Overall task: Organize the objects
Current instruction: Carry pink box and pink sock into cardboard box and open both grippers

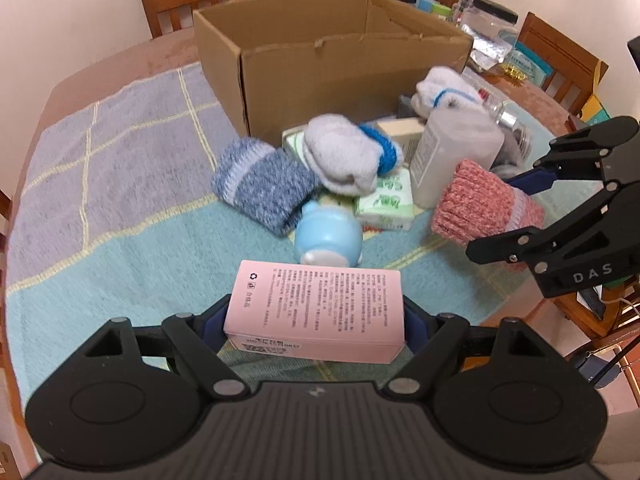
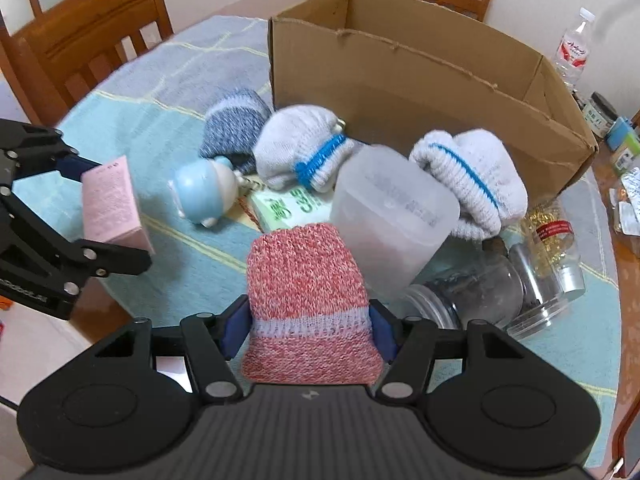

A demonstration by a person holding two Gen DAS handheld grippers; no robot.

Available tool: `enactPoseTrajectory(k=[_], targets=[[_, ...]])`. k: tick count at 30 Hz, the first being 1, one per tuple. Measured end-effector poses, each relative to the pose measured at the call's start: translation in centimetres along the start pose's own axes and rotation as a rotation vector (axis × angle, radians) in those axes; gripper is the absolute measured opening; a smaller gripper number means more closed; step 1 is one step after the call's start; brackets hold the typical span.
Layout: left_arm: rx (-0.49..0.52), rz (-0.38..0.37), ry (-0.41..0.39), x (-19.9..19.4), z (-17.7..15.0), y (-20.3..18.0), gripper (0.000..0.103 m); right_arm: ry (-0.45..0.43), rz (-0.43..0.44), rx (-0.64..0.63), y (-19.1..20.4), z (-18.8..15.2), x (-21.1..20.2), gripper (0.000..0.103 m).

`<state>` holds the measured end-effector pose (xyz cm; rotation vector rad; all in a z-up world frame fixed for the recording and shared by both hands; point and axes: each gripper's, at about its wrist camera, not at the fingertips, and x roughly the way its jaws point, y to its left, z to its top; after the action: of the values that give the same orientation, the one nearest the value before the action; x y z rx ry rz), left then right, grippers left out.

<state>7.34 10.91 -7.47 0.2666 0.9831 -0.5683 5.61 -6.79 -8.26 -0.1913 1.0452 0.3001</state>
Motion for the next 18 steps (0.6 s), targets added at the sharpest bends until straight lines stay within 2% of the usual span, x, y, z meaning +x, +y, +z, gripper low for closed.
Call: enactPoseTrajectory(k=[8, 12, 18], targets=[[0.020, 0.006, -0.038, -3.3, 3.6, 0.8, 0.082, -0.008, 0.060, 0.039, -0.5, 2.1, -4.2, 0.066], [0.012, 0.022, -0.080, -4.0, 6.4, 1.0, 0.082, -0.041, 0.064, 0.049, -1.2, 3.7, -6.1, 0.066], [0.017, 0.051, -0.164, -4.1, 11.5, 0.5, 0.082, -0.085, 0.066, 0.080, -4.4, 6.6, -7.7, 0.067]])
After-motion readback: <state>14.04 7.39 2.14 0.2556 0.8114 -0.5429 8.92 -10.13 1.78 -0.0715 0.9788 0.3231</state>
